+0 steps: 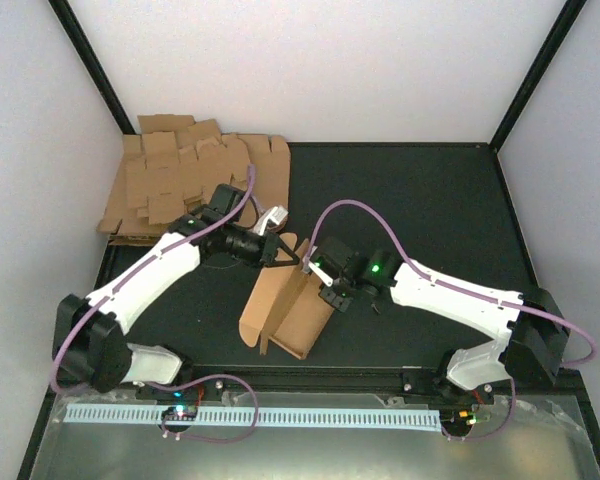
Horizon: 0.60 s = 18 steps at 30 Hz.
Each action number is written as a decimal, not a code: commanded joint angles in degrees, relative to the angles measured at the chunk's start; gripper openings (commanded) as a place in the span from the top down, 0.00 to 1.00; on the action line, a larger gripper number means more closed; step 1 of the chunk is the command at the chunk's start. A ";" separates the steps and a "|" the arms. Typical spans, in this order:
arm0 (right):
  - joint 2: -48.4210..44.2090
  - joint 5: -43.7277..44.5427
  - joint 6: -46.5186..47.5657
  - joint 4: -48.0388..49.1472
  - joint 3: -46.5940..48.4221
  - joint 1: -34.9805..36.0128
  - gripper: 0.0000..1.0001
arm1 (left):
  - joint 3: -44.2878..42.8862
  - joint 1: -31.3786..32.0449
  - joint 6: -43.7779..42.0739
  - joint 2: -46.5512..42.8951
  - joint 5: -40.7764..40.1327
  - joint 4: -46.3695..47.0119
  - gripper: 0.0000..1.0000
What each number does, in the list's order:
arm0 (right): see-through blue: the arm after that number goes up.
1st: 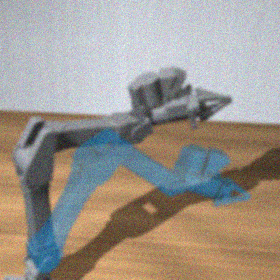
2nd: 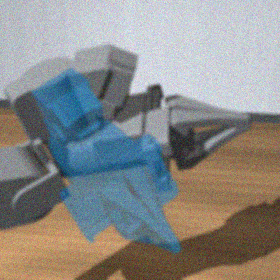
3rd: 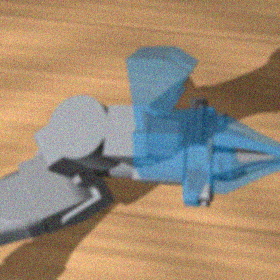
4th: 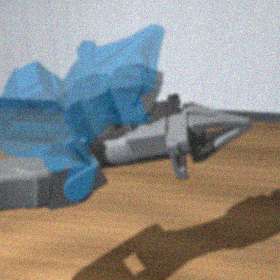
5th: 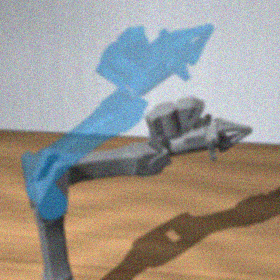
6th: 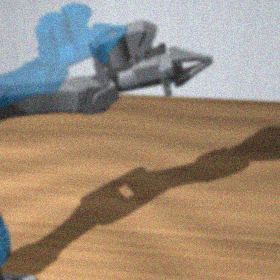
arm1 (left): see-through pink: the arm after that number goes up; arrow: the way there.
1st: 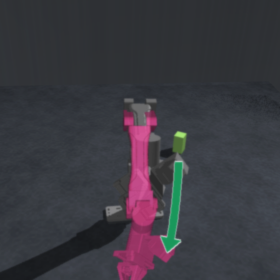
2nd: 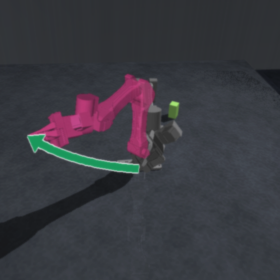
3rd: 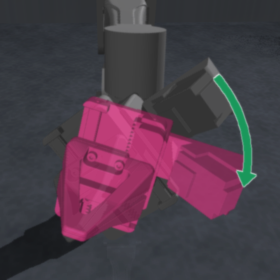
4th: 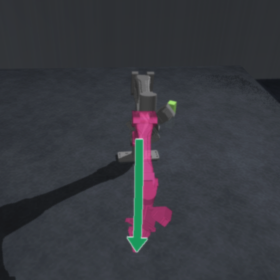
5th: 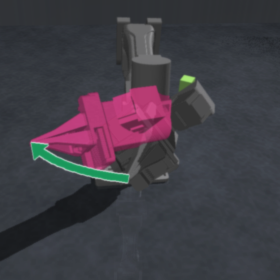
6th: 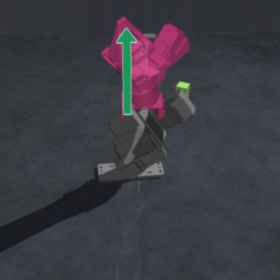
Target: Fold the paper box
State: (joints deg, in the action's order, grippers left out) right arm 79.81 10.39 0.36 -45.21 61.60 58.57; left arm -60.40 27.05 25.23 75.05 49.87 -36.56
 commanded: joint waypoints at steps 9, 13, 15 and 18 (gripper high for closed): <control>3.41 -10.16 -2.93 4.74 -6.86 0.66 0.78 | 0.23 -0.96 -7.17 9.69 5.41 2.61 0.96; 5.27 -9.73 -3.29 6.06 -7.04 0.67 0.75 | 1.20 -0.96 -7.58 10.01 6.01 3.36 0.95; 5.64 -8.39 -4.03 7.25 -7.56 0.67 0.73 | 1.17 -0.88 -8.91 10.19 5.79 2.69 0.95; 6.09 -6.85 -4.42 9.55 -8.66 0.67 0.70 | 0.68 -0.92 -11.77 10.98 3.91 -0.10 0.94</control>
State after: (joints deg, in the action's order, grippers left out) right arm 85.25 4.71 -2.74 -40.34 54.06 58.59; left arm -58.54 26.63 18.33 85.25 53.74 -37.85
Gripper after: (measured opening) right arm 0.271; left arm 0.054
